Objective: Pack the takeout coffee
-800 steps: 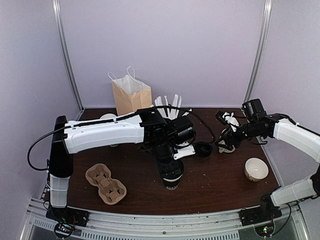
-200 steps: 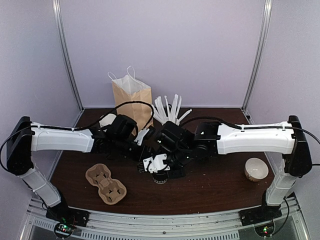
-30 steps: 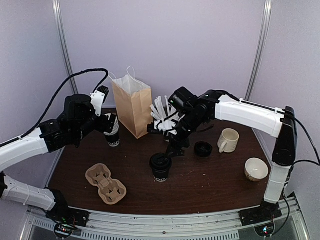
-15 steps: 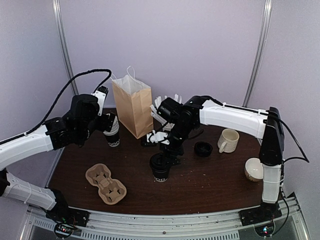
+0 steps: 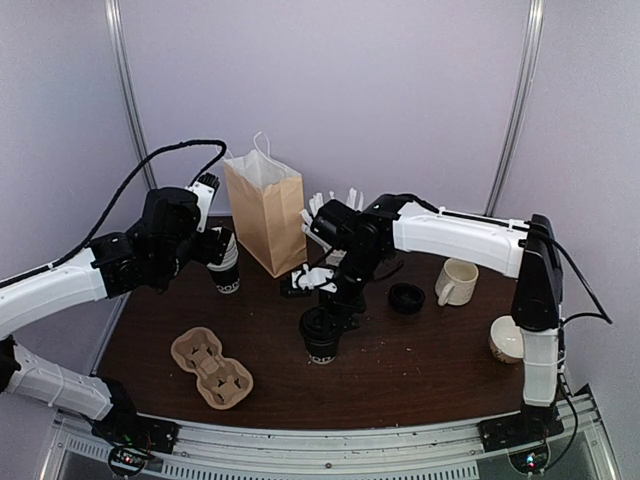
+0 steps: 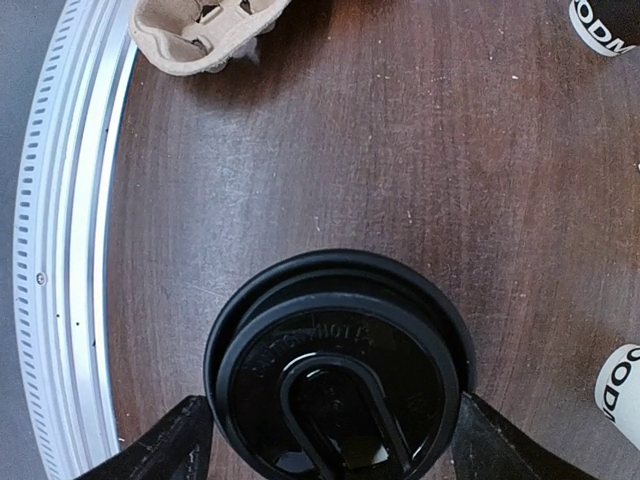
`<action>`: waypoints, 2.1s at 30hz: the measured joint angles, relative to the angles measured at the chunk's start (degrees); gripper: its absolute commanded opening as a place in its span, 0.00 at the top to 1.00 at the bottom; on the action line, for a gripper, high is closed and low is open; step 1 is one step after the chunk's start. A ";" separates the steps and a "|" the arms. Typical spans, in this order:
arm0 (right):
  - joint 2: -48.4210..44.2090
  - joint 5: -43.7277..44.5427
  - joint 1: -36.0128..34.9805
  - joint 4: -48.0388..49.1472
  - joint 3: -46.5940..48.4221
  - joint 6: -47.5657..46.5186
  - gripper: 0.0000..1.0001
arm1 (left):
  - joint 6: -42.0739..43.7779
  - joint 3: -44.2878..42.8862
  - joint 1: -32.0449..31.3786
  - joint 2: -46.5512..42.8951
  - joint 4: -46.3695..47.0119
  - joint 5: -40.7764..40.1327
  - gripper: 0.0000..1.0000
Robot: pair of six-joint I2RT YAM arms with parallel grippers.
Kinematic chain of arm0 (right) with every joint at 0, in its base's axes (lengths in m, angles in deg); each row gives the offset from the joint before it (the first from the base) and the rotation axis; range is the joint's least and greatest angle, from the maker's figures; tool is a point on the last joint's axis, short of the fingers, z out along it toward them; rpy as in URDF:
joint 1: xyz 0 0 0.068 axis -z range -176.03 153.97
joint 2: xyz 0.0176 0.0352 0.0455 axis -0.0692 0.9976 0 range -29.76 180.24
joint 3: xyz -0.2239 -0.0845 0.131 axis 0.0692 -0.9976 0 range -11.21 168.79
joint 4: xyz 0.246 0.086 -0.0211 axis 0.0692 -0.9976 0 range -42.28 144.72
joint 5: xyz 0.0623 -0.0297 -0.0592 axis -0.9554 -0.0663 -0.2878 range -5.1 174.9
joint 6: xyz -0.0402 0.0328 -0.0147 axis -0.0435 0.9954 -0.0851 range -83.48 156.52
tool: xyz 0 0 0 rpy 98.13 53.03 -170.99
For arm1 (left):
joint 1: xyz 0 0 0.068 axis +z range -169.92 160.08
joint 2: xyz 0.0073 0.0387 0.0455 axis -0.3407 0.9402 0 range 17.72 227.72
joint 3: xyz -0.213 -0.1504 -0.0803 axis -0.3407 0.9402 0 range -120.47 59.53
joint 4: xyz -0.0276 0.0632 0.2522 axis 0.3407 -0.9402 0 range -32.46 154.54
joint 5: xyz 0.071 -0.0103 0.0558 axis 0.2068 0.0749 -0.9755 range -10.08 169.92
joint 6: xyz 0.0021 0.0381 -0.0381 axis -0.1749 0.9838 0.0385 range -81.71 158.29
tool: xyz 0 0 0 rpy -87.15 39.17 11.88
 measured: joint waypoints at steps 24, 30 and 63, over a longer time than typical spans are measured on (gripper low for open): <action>0.15 3.87 -2.14 1.33 0.00 2.27 0.27 | 0.13 -0.59 0.00 0.92 -2.36 0.17 0.02; -1.62 4.39 -1.73 1.05 -1.38 3.39 0.28 | 0.17 -0.59 0.00 0.92 -2.80 0.17 0.02; -31.67 6.16 67.98 -4.96 -20.92 7.19 0.29 | 0.46 -3.06 0.90 0.94 -5.81 1.92 0.02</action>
